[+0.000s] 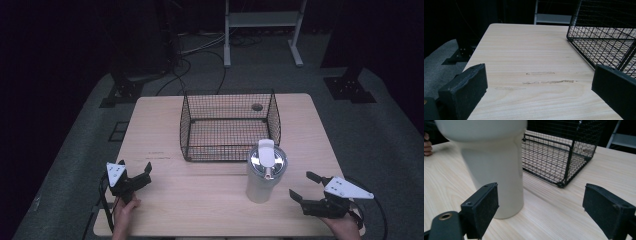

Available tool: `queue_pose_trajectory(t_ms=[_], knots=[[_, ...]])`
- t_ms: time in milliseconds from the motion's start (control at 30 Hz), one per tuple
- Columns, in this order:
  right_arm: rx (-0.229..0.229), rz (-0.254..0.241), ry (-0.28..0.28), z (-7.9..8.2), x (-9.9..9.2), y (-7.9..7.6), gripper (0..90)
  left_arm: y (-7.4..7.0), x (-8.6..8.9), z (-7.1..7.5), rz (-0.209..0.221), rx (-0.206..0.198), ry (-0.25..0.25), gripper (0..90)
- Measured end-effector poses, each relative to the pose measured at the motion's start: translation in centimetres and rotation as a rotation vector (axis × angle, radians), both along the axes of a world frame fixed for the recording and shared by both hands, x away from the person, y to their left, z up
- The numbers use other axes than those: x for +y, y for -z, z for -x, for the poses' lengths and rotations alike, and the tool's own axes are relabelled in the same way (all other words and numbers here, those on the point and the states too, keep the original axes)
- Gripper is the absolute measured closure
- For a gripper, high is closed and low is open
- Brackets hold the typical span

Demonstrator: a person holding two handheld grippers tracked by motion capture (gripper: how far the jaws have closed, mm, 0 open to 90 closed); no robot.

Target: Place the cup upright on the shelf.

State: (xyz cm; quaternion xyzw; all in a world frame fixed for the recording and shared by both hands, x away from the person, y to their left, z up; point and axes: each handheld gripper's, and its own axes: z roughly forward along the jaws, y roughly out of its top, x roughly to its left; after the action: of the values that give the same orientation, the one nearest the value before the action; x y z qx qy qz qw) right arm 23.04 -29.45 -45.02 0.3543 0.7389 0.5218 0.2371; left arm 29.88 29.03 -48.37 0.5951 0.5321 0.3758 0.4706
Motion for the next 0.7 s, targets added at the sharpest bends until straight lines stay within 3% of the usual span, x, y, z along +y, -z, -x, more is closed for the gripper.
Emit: queue_pose_trajectory(t_ms=[700], knots=[[0.012, -0.006, -0.142, -0.1, 4.1, -0.4, 10.9, 0.0, 0.0, 0.0, 0.002, -0.004, 0.002, 0.0]])
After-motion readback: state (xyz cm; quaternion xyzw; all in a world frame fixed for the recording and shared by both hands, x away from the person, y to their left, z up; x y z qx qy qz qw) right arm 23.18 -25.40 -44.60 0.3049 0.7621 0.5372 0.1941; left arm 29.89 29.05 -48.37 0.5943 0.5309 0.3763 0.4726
